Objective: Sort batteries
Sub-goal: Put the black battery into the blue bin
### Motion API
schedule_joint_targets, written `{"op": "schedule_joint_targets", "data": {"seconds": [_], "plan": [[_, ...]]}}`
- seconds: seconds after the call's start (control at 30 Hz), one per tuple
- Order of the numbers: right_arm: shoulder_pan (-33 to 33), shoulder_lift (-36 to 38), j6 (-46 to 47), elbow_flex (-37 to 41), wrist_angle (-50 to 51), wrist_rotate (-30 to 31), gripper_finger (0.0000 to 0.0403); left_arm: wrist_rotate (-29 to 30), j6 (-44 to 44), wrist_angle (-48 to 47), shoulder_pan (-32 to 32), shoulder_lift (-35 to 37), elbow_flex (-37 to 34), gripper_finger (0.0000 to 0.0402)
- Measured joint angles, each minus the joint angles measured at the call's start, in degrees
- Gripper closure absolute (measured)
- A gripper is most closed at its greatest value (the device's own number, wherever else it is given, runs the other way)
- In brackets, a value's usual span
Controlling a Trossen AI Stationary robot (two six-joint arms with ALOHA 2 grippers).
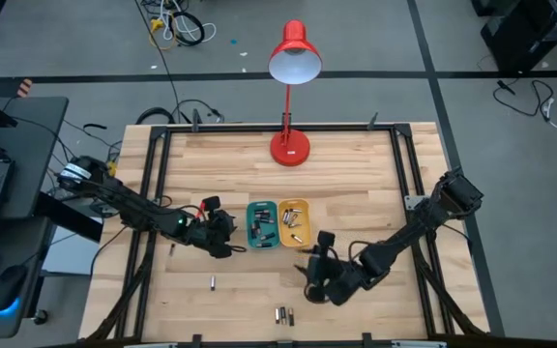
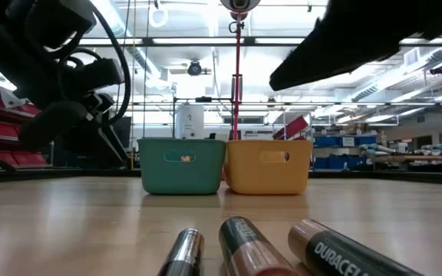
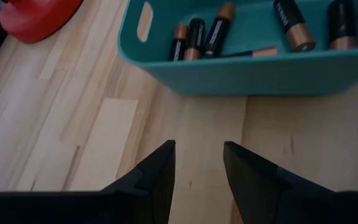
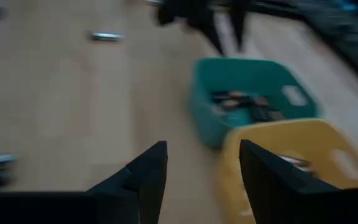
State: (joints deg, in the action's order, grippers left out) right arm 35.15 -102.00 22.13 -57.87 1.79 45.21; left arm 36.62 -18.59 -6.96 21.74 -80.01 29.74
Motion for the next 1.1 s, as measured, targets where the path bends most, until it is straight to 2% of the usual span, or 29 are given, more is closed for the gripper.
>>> {"op": "schedule_joint_targets", "data": {"seconds": [0.13,0.27,0.47,0.53,0.8,1.1], "plan": [[1.48,0.00,0.11,0.00,-1.12,-8.81,0.0203,1.21,-0.10,-1.31,0.00,0.00,-0.02,0.0249],[3.07,0.00,0.34,0.00,-3.31,-16.50,0.0151,2.11,-0.13,-1.46,0.00,0.00,-0.02,0.0249],[6.63,-2.76,0.12,-0.09,-12.17,-16.96,0.0033,2.34,-0.19,-1.49,0.00,0.00,-0.02,0.0249],[7.50,-5.86,0.44,-0.09,-16.27,-16.41,0.0011,1.98,-0.19,-1.83,0.00,0.00,-0.02,0.0249],[9.10,-13.40,3.00,-0.11,-26.08,-14.85,0.0033,-0.81,-2.73,-2.49,0.00,0.00,-0.02,0.0249],[8.04,-22.46,4.64,-4.69,-26.59,-16.77,0.0007,-0.74,-2.84,-1.66,0.00,0.00,-0.02,0.0249]]}}
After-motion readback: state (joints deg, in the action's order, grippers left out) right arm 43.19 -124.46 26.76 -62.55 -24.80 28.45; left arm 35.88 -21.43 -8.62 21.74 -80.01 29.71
